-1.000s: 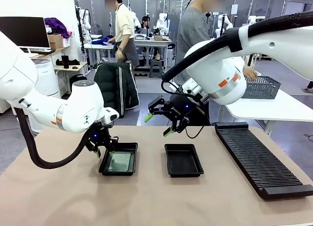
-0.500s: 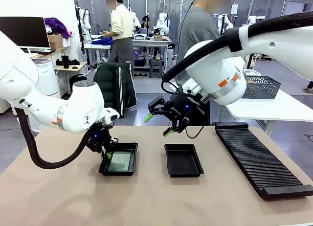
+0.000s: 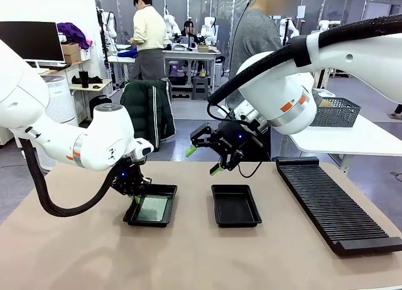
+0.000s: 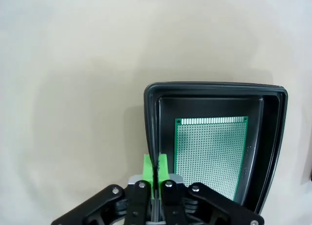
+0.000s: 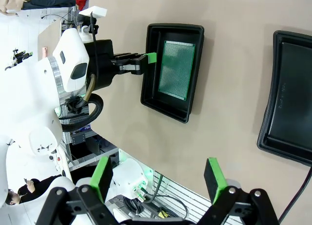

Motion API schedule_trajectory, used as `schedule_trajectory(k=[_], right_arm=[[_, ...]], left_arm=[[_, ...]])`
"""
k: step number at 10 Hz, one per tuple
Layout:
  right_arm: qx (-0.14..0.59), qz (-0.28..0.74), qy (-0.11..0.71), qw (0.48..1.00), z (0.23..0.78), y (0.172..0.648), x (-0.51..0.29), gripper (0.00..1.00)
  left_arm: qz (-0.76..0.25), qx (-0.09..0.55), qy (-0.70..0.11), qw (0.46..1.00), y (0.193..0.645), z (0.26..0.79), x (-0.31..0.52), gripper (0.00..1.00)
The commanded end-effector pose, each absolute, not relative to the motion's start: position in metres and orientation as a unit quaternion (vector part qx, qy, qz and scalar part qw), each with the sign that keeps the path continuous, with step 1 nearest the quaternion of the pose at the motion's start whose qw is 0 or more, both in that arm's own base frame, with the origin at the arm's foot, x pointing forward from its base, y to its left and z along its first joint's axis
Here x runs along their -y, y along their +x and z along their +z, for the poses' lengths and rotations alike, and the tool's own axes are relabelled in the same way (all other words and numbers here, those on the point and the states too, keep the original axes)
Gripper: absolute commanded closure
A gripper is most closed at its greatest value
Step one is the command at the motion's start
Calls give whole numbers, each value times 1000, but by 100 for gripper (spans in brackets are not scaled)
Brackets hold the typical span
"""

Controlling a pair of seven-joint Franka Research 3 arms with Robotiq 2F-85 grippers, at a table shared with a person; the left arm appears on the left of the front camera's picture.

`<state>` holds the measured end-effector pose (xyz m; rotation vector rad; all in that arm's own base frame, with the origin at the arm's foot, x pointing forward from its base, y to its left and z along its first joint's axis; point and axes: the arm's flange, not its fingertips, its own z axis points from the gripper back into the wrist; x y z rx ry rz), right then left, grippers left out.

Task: Inspect and transfer BCBs to ESD trays.
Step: Pick up the ESD tray and place it on the left side of the table.

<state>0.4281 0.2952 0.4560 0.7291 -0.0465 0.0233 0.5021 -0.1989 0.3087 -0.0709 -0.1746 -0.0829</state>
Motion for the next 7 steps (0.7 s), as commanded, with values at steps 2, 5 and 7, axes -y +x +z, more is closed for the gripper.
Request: schedule_trajectory(k=[2,5,7], right_arm=[[23,11,356,934,455,428,-294,0],[23,11,356,934,455,428,-294,0],[23,11,356,934,455,428,-294,0]], left_arm=[[-29,93,-24,995,501,304,204,100],[-18,87,-34,995,501,307,202,100],[-41,87,-35,995,502,309,199,100]])
